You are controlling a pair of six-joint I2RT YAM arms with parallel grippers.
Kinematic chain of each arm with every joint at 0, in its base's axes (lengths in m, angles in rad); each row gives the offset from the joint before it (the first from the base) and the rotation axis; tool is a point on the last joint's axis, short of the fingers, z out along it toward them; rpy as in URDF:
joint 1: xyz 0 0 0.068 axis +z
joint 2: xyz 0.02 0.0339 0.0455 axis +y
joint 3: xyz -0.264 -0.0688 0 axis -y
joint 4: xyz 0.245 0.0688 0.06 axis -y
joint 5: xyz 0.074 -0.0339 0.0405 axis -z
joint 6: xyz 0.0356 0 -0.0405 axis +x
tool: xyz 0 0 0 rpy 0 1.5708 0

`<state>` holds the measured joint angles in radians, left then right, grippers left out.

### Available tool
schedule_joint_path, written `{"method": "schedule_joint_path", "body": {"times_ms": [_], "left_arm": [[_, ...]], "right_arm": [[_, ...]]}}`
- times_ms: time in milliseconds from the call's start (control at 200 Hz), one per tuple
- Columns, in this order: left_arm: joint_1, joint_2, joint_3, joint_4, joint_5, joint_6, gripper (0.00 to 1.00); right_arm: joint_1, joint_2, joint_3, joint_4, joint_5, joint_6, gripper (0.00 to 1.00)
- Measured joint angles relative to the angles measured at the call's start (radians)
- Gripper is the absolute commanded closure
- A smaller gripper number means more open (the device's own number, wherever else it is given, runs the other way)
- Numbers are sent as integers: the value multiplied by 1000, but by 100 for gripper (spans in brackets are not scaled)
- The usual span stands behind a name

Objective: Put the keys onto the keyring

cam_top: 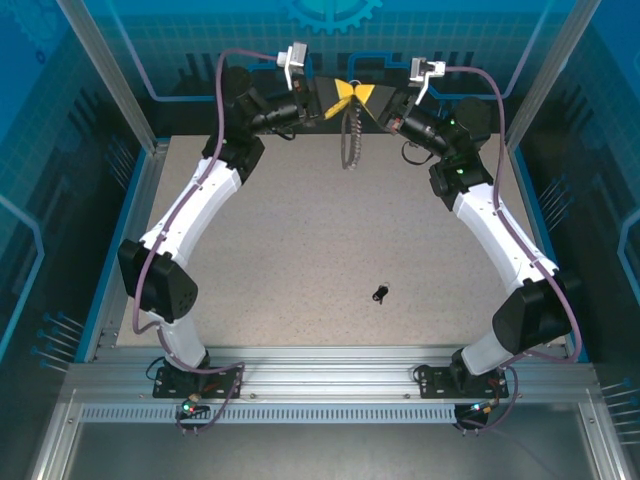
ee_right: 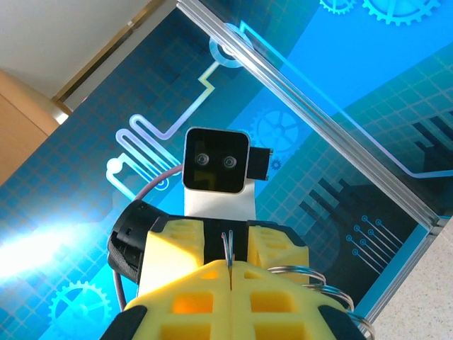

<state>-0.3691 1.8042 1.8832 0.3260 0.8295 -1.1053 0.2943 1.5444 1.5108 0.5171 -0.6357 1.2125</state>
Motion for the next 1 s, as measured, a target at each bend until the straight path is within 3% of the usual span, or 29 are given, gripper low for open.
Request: {"method": "schedule_joint_path", "body": {"times_ms": [640,850,1000], "left_arm": [[0,-6,-35,86,-14,-48,74],[0,-6,-35,96,-24,-50,83],[0,-6,-35,107,-30,-66,97]], "right_arm": [[9,0,0,0,11,0,100],[13,0,0,2,12,0,100],[13,0,0,13,16,0,100]]}}
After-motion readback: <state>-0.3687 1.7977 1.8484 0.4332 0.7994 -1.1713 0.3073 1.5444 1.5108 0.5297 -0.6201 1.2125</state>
